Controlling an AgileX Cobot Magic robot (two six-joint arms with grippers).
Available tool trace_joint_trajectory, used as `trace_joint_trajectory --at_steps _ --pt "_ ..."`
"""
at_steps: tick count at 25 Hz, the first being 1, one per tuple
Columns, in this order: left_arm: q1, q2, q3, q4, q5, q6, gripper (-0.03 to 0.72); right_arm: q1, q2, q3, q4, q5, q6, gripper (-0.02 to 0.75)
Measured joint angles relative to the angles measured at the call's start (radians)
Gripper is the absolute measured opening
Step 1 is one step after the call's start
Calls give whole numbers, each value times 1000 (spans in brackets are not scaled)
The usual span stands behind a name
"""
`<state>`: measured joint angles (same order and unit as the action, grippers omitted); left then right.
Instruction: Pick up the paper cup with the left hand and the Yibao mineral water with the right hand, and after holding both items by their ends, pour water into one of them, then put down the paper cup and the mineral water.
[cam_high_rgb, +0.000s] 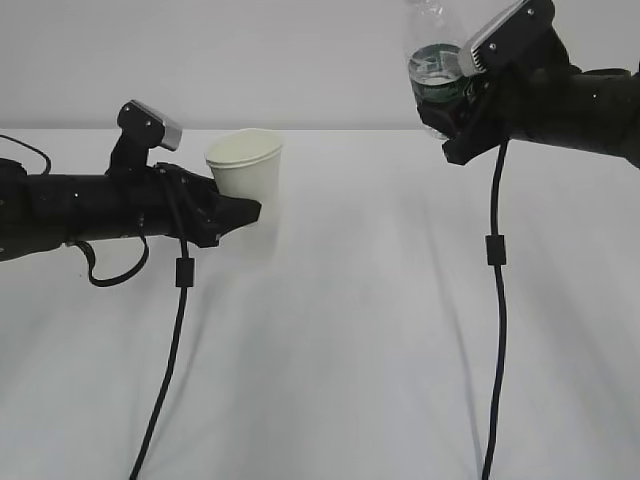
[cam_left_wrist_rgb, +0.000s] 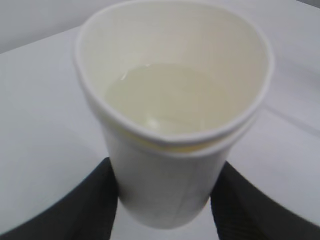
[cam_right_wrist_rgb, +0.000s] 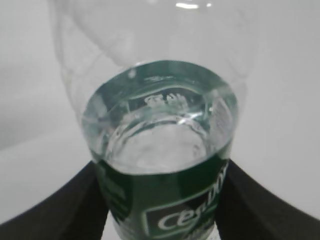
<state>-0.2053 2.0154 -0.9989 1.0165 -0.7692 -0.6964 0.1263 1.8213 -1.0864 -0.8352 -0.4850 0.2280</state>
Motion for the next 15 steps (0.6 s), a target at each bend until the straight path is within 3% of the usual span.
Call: trace_joint_trajectory --at_steps 15 --pt "8 0 0 -11 -5 0 394 0 37 0 208 34 59 440"
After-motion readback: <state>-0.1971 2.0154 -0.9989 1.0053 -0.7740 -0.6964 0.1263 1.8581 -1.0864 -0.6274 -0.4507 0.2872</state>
